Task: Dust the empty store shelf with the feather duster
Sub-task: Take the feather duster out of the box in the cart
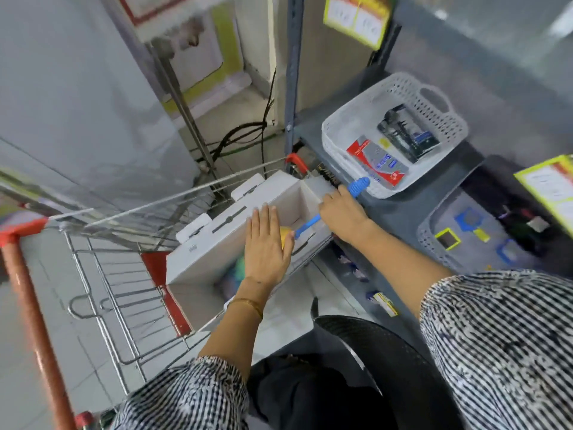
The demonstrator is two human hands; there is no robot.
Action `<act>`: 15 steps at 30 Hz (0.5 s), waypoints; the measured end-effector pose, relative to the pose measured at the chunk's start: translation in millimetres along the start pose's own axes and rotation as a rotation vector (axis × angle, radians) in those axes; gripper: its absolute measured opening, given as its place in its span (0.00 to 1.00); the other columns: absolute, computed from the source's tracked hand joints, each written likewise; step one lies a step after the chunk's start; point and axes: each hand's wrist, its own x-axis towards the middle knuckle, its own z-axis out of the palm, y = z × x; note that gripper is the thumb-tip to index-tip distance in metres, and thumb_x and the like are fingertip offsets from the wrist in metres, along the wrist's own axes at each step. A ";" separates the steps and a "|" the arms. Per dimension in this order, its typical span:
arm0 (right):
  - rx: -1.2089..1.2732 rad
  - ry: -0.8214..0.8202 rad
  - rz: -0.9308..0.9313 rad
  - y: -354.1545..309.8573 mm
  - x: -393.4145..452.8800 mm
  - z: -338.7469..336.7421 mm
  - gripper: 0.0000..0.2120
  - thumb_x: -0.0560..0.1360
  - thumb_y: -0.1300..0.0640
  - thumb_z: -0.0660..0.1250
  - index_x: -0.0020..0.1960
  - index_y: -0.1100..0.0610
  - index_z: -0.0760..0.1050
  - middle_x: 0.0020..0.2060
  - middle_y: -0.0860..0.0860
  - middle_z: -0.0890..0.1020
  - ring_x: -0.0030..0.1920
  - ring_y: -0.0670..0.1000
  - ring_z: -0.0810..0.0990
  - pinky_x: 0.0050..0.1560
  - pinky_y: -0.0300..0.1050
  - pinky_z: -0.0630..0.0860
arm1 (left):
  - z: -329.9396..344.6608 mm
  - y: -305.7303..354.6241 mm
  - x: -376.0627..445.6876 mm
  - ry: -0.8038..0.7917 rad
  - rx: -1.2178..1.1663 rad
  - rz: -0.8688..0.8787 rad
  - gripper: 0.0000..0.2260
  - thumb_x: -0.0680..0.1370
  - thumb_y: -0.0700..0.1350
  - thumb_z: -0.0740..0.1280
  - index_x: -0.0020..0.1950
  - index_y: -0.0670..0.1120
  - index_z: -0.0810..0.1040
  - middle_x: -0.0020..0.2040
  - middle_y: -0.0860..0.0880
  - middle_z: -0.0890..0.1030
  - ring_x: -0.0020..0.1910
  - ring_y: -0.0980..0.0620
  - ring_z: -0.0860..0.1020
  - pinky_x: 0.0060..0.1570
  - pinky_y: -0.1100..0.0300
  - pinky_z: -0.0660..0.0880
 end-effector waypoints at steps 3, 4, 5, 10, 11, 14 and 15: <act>0.017 0.111 0.067 37.8 -50.6 -45.2 0.06 0.72 0.57 0.67 0.48 0.55 0.81 0.45 0.52 0.85 0.48 0.53 0.81 0.55 0.46 0.73 | -40.6 31.4 4.9 0.012 0.001 0.055 0.28 0.79 0.53 0.51 0.69 0.33 0.64 0.69 0.32 0.66 0.69 0.32 0.62 0.69 0.41 0.56; 0.029 0.109 0.109 55.9 -75.1 -64.4 0.06 0.71 0.56 0.69 0.46 0.55 0.82 0.43 0.52 0.85 0.47 0.53 0.82 0.53 0.45 0.73 | -60.5 48.5 8.2 0.017 -0.006 0.084 0.28 0.79 0.53 0.51 0.69 0.32 0.65 0.69 0.32 0.66 0.69 0.32 0.62 0.69 0.41 0.56; 0.048 0.081 0.134 70.4 -96.5 -81.0 0.07 0.73 0.58 0.67 0.49 0.55 0.81 0.45 0.53 0.85 0.50 0.54 0.81 0.55 0.47 0.72 | -78.6 64.0 11.1 0.041 -0.007 0.119 0.28 0.78 0.53 0.52 0.69 0.33 0.65 0.69 0.32 0.67 0.69 0.32 0.63 0.69 0.41 0.56; 0.041 0.163 0.294 141.2 -213.6 -171.9 0.04 0.69 0.57 0.70 0.43 0.54 0.82 0.39 0.52 0.84 0.45 0.55 0.81 0.49 0.45 0.73 | -185.3 158.6 27.1 0.125 -0.019 0.309 0.28 0.77 0.52 0.55 0.67 0.32 0.67 0.67 0.31 0.69 0.67 0.32 0.65 0.67 0.44 0.53; 0.049 0.217 0.343 152.7 -236.8 -189.0 0.05 0.61 0.55 0.76 0.34 0.53 0.82 0.30 0.50 0.83 0.37 0.53 0.82 0.42 0.42 0.75 | -206.7 176.0 28.0 0.160 -0.021 0.352 0.28 0.77 0.52 0.55 0.67 0.32 0.67 0.67 0.31 0.69 0.67 0.32 0.65 0.67 0.44 0.53; 0.045 0.338 0.429 184.3 -299.3 -232.0 0.09 0.52 0.56 0.80 0.28 0.53 0.80 0.22 0.49 0.79 0.29 0.51 0.80 0.34 0.41 0.76 | -266.7 228.3 34.6 0.237 -0.047 0.454 0.28 0.76 0.52 0.55 0.67 0.32 0.68 0.67 0.31 0.69 0.66 0.31 0.66 0.66 0.43 0.54; 0.028 0.394 0.479 192.5 -319.8 -246.3 0.09 0.53 0.56 0.80 0.30 0.52 0.81 0.24 0.49 0.80 0.29 0.51 0.80 0.34 0.41 0.77 | -284.6 244.8 36.3 0.282 -0.060 0.495 0.28 0.76 0.52 0.55 0.67 0.32 0.67 0.67 0.31 0.69 0.66 0.31 0.66 0.66 0.43 0.54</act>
